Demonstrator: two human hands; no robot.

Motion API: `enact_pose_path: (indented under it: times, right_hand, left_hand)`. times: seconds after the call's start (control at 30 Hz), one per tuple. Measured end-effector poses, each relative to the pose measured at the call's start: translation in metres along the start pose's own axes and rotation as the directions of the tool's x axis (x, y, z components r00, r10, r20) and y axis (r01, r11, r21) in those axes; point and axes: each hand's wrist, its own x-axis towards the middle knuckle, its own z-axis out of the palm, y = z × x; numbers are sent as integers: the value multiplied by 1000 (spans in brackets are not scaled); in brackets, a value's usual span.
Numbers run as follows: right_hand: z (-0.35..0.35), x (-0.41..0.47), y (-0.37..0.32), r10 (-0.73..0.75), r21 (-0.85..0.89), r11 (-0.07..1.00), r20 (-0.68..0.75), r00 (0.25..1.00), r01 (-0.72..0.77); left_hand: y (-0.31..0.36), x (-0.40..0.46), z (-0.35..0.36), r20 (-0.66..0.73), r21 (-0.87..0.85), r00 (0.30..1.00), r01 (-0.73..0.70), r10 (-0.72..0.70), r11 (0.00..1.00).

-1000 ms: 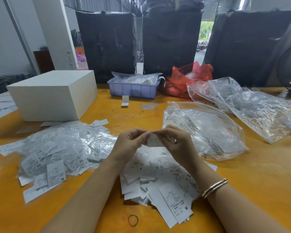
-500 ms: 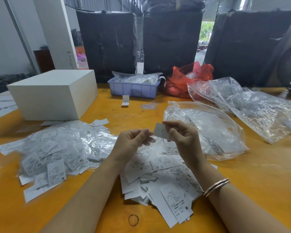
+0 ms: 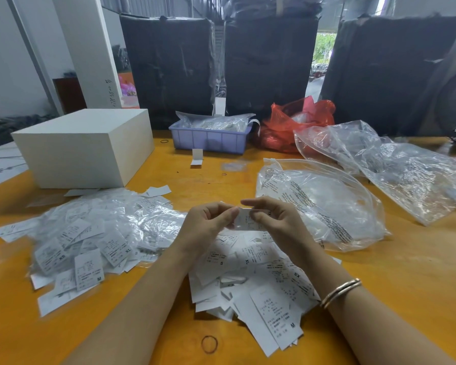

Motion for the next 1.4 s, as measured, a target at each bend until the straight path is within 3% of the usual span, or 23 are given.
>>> enact_pose_path:
  times: [0.1, 0.17, 0.27, 0.37, 0.5, 0.73, 0.93, 1.13, 1.4]
  right_hand:
    - [-7, 2, 0, 52, -151, 988, 56, 997, -43]
    - [-14, 4, -1, 69, -157, 985, -57, 996, -77]
    - [-19, 6, -2, 145, 185, 978, -265, 953, -98]
    - [-11, 6, 0, 223, 371, 921, -244, 944, -121]
    - [6, 5, 1, 235, 326, 931, -180, 955, -167]
    - [11, 2, 0, 171, 262, 958, -184, 968, -119]
    - [10, 2, -2, 220, 190, 964, -190, 957, -184]
    - [18, 3, 2, 359, 287, 916, -269, 894, -281]
    - [20, 4, 3, 413, 417, 868, -303, 859, -270]
  left_hand:
    - [0, 1, -2, -34, -2, 999, -11, 11, 1000]
    - [1, 2, -4, -66, -17, 998, -16, 14, 1000]
    - [2, 2, -4, -88, -18, 996, -19, 17, 1000]
    - [2, 2, -2, -83, -11, 997, -12, 11, 1000]
    - [2, 3, -2, -93, -23, 996, 2, -4, 1000]
    - [1, 3, -2, -110, -42, 994, 10, -15, 999]
    - [1, 2, -2, -105, -19, 994, 9, -11, 1000]
    - [1, 0, -2, -105, -28, 994, -3, 0, 1000]
    - [2, 1, -2, -99, -48, 995, -4, -1, 999]
